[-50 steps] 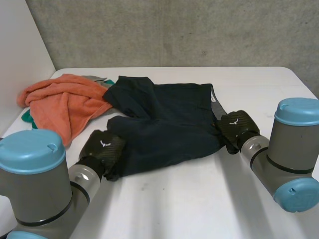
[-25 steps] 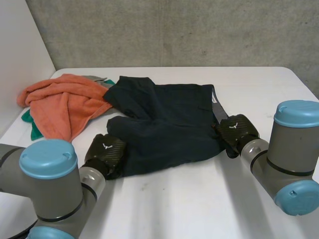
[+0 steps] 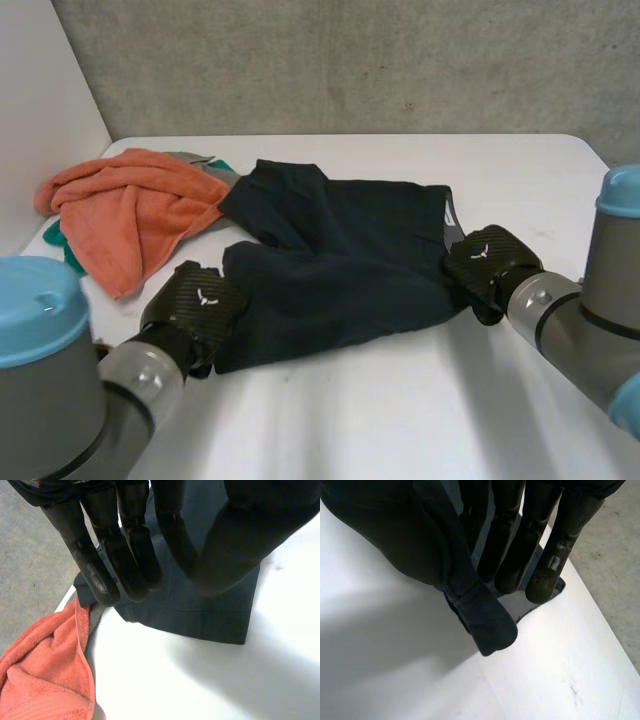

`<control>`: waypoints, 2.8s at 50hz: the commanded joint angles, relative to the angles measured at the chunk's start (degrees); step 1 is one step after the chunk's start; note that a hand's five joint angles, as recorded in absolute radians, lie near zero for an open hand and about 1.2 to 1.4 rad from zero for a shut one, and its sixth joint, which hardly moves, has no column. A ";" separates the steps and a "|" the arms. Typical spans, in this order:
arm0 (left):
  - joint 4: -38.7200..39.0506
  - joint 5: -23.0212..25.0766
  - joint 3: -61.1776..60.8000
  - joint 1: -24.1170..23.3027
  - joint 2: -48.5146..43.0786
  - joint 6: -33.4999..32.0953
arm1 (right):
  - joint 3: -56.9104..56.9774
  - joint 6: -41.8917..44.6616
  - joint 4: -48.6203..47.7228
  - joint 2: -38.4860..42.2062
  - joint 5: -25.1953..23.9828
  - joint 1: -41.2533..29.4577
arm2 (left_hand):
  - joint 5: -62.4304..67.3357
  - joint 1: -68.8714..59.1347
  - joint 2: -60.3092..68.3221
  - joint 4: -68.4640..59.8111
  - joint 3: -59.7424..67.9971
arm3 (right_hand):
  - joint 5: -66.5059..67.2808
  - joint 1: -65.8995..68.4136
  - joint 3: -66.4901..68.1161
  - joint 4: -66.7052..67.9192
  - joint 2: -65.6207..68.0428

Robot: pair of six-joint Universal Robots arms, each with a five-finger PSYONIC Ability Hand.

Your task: Fold the laundry.

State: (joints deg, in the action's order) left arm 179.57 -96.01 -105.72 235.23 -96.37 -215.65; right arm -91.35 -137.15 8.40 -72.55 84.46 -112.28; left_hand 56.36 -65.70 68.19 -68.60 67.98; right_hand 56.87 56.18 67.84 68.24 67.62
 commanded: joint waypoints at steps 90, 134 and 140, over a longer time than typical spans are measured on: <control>-15.31 -0.05 -2.21 -4.26 8.56 0.14 | -11.39 17.18 21.14 -13.05 -3.60 3.56 | -55.14 54.48 -56.98 57.39 -56.77 | 13.13 23.82 12.16 11.76 12.38; 13.00 0.60 19.15 11.57 -29.23 -0.03 | -14.29 16.82 15.07 -12.00 -4.57 3.56 | 13.64 -14.30 11.81 -11.40 12.02 | 13.13 23.82 12.16 11.76 12.38; 12.47 -5.41 16.78 10.86 -27.12 0.05 | -14.21 16.65 14.54 -11.30 -4.57 3.47 | 13.64 -14.30 11.81 -11.40 12.02 | 13.13 23.82 12.16 11.76 12.38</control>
State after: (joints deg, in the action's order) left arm 192.56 -94.26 -86.32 246.98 -125.78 -215.53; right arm -105.65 -120.37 23.46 -84.51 79.88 -108.75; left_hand 55.95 -65.47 68.28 -68.60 68.00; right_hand 57.10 56.52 67.84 68.24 67.62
